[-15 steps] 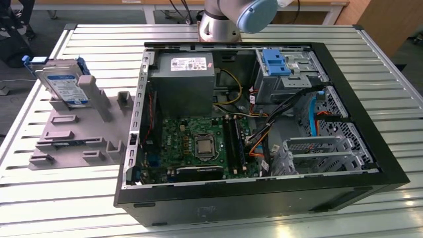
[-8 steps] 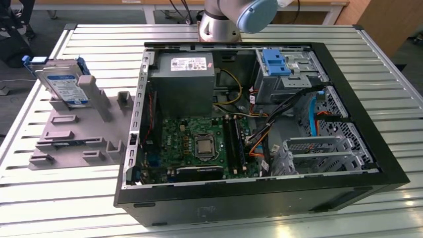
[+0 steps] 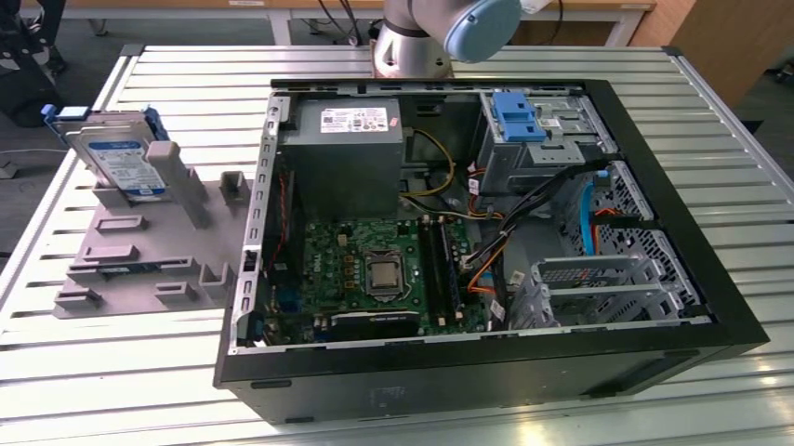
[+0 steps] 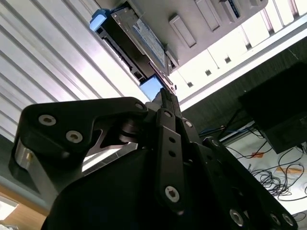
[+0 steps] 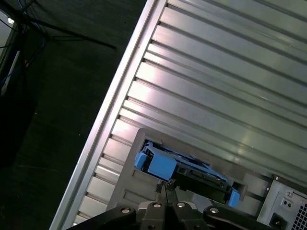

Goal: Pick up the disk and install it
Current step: 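Pick up the disk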

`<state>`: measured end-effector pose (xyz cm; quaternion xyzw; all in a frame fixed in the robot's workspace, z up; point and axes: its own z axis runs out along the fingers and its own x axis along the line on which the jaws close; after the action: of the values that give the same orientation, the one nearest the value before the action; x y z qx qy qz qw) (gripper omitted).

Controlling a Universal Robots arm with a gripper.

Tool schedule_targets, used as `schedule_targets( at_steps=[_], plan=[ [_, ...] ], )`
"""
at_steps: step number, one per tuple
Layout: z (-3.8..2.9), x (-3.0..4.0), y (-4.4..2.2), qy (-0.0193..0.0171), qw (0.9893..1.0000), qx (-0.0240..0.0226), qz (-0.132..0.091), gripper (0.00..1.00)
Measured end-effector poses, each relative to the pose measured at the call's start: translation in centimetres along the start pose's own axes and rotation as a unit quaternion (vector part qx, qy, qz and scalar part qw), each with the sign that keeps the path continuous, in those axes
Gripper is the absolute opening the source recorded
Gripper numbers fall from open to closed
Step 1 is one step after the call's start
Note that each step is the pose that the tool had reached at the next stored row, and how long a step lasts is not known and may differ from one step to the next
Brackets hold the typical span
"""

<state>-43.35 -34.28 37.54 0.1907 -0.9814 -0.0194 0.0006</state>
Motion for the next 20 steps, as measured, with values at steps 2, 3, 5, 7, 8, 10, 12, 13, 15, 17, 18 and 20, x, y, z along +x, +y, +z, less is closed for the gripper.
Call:
schedule_targets(
  at_steps=[2, 3, 5, 7, 8, 10, 12, 13, 15, 17, 18, 20],
  plan=[
    [0.00, 0.00, 0.00, 0.0002, 1.0000, 0.0000, -0.005, 0.11],
    [0.00, 0.00, 0.00, 0.0003, 1.0000, 0.0000, -0.007, 0.11],
    [0.00, 0.00, 0.00, 0.0004, 1.0000, -0.0001, -0.010, 0.11],
    [0.00, 0.00, 0.00, 0.0005, 0.9999, -0.0001, -0.011, 0.11],
    [0.00, 0.00, 0.00, 0.0004, 0.9999, -0.0001, -0.011, 0.11],
    [0.00, 0.00, 0.00, 0.0005, 0.9999, -0.0001, -0.011, 0.11],
    [0.00, 0.00, 0.00, 0.0004, 0.9999, -0.0001, -0.011, 0.11],
    [0.00, 0.00, 0.00, 0.0004, 0.9999, -0.0001, -0.011, 0.11],
    [0.00, 0.00, 0.00, 0.0005, 0.9999, -0.0001, -0.011, 0.11],
    [0.00, 0.00, 0.00, 0.0004, 0.9999, -0.0001, -0.011, 0.11],
    [0.00, 0.00, 0.00, 0.0005, 0.9999, -0.0001, -0.011, 0.11],
    [0.00, 0.00, 0.00, 0.0005, 0.9999, -0.0001, -0.013, 0.11]
  ],
)
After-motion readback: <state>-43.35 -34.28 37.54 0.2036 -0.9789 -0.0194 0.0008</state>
